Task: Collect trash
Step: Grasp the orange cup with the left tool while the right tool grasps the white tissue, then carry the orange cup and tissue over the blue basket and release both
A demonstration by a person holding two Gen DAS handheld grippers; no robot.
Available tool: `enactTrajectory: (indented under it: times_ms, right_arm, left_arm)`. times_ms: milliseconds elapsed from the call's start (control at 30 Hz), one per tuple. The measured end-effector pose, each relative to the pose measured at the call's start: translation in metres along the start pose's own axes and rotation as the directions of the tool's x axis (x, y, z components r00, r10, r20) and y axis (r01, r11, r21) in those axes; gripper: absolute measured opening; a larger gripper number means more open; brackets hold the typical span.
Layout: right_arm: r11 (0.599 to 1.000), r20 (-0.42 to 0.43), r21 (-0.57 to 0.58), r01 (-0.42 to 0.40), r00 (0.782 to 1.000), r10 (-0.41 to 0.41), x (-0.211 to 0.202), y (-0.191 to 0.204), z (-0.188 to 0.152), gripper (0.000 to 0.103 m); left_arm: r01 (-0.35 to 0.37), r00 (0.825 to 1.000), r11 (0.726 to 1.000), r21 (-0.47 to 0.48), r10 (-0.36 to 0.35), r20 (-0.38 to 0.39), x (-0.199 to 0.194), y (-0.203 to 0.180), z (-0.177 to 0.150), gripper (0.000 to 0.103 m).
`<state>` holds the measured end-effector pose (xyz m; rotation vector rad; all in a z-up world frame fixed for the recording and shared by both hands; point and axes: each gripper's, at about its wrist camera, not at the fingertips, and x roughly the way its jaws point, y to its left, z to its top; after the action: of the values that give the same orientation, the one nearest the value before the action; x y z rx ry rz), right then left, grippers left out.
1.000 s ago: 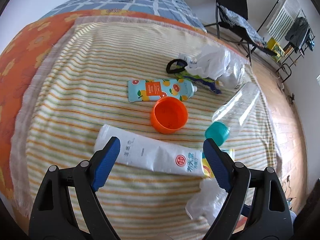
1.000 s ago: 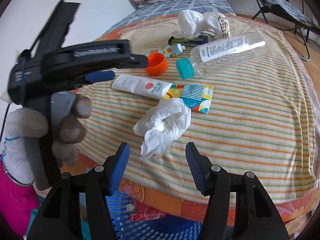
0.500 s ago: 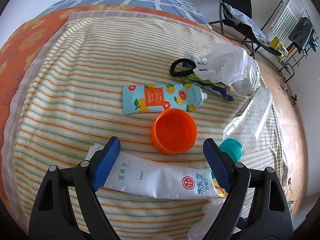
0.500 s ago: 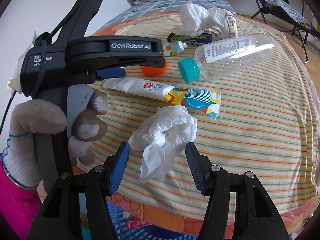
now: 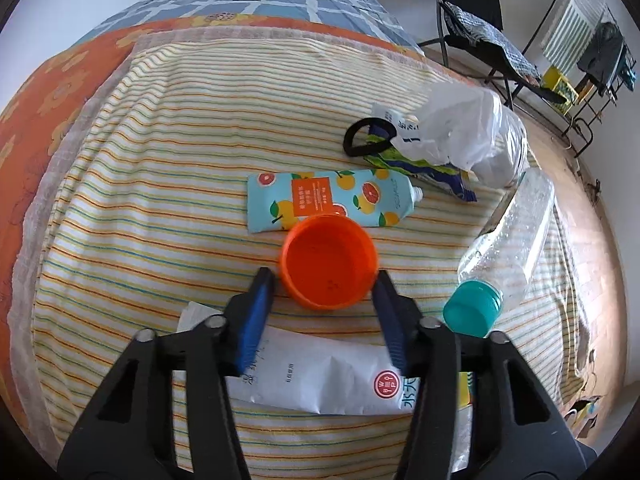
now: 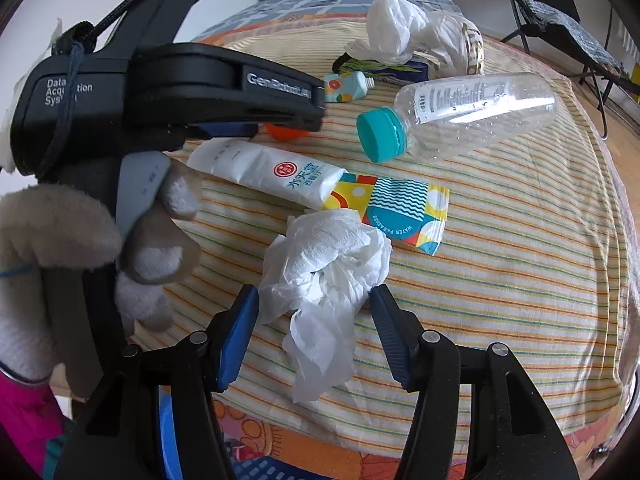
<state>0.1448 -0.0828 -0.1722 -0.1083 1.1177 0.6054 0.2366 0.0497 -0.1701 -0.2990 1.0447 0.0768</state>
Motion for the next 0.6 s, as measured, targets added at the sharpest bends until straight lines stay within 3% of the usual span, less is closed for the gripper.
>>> enactTrajectory:
  times_ms: [133, 600]
  right_arm:
    - [1.000, 0.002, 0.013, -0.013, 1.000, 0.013, 0.001, -0.003, -0.004, 0.031]
    - [0.996, 0.066, 0.000, -0.092, 0.994, 0.091, -0.026, -0.026, 0.000, 0.023]
  left_arm:
    - [0.026, 1.000, 1.000, -0.013, -0.026, 0.003, -0.001, 0.005, 0.000, 0.048]
    - [0.017, 0.999, 0.999, -0.028, -0.017, 0.033, -0.019, 0.016, 0.002, 0.048]
